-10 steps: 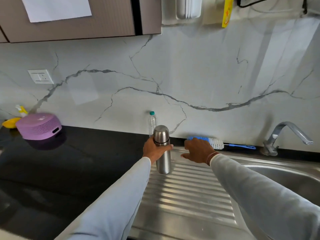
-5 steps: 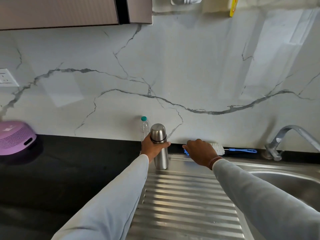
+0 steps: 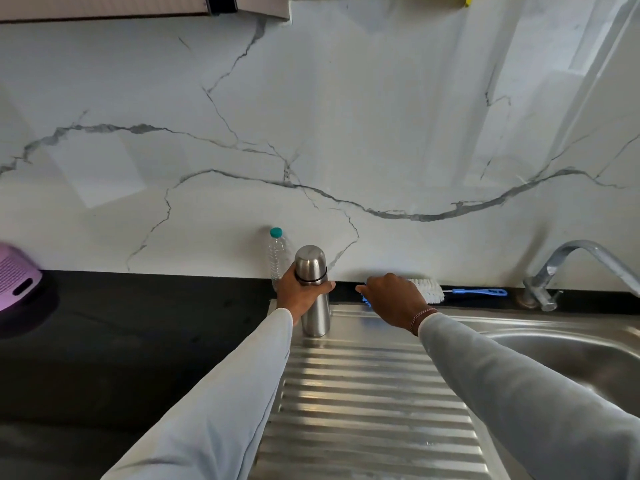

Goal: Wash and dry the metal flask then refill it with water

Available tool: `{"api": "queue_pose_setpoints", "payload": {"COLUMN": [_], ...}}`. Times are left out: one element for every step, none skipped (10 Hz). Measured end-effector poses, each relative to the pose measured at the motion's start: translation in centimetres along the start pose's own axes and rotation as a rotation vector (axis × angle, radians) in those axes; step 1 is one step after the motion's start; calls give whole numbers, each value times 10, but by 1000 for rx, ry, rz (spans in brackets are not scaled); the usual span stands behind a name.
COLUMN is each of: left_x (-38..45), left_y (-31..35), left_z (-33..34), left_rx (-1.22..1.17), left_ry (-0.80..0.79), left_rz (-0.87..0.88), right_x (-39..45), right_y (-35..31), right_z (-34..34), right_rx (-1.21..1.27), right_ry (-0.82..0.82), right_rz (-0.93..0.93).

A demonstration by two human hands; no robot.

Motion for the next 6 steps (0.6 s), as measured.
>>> {"api": "queue_pose_setpoints", "payload": {"left_x": [1, 2, 1, 1, -8, -20], "left_y": [-2, -5, -4, 1, 14, 47], "left_z": [2, 2, 0, -1, -7, -15], "left_rx": [5, 11, 41, 70, 149, 368], "left_ry": [-3, -11, -15, -40, 4, 94], "left_rz": [-1, 5, -5, -28, -58, 25], "right_x": [3, 2, 0, -3, -15, -23], "right_y": [2, 5, 7, 10, 10, 13], "right_z": [6, 11, 13, 14, 4, -5], "right_rx": [-30, -12, -10, 21, 111, 102], "right_ry": [14, 1, 9, -6, -22, -24], "right_rz": [-33, -25, -18, 7, 55, 91]}}
Point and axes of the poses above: each hand's wrist, its own x-axis towards the middle knuckle, its own z-axis out of the palm, y = z × x, the point moved 6 cm from there along x, towards the middle knuckle, and after that the axes turned 9 degrees about -y, right-handed, at the moved point
